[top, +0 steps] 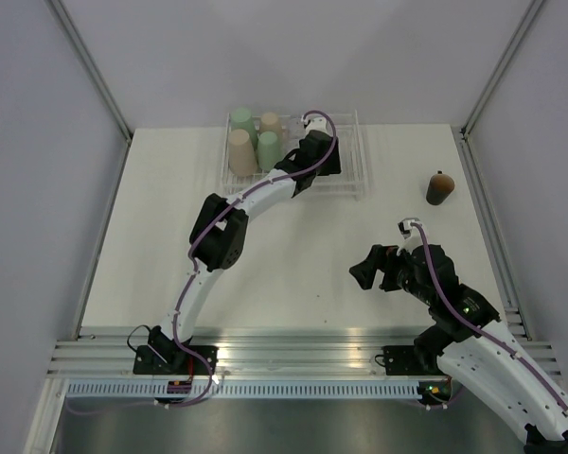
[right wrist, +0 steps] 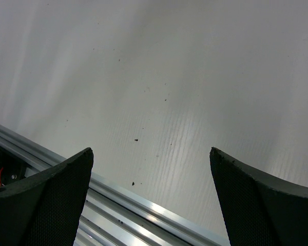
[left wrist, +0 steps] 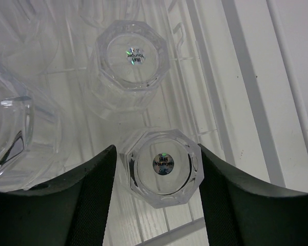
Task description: Unload the cups from the dish rack
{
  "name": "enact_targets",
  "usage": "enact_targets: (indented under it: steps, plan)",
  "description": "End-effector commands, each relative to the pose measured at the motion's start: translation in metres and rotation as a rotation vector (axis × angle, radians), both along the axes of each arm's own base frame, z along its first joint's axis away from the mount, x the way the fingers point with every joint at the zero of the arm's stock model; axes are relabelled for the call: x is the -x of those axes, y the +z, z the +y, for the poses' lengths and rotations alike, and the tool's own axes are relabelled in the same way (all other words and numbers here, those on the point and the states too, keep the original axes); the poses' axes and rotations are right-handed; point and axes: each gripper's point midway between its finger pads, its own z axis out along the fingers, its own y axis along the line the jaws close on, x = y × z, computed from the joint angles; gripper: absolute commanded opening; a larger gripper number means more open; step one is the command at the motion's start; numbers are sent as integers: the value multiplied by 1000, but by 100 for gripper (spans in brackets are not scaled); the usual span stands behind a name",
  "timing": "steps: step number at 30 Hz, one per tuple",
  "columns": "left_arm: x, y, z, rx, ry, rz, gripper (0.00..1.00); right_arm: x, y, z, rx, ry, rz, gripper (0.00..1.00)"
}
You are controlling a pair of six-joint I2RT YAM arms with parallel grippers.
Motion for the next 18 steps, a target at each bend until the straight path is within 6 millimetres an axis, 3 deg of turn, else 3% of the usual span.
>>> enact_targets:
  steps: [1,10,14,18]
  plan:
    - [-4,6,0,-28,0,-51,65,-2,14,3,-27,-3,-22,98]
    - [3,12,2,-48,-14,-61,33,-2,11,4,-32,-2,-17,98]
    - [13,33,6,-59,-10,-99,18,-2,12,3,-35,-10,-22,98]
    - [29,73,19,-37,1,-164,2,-4,15,2,-31,-17,-30,98]
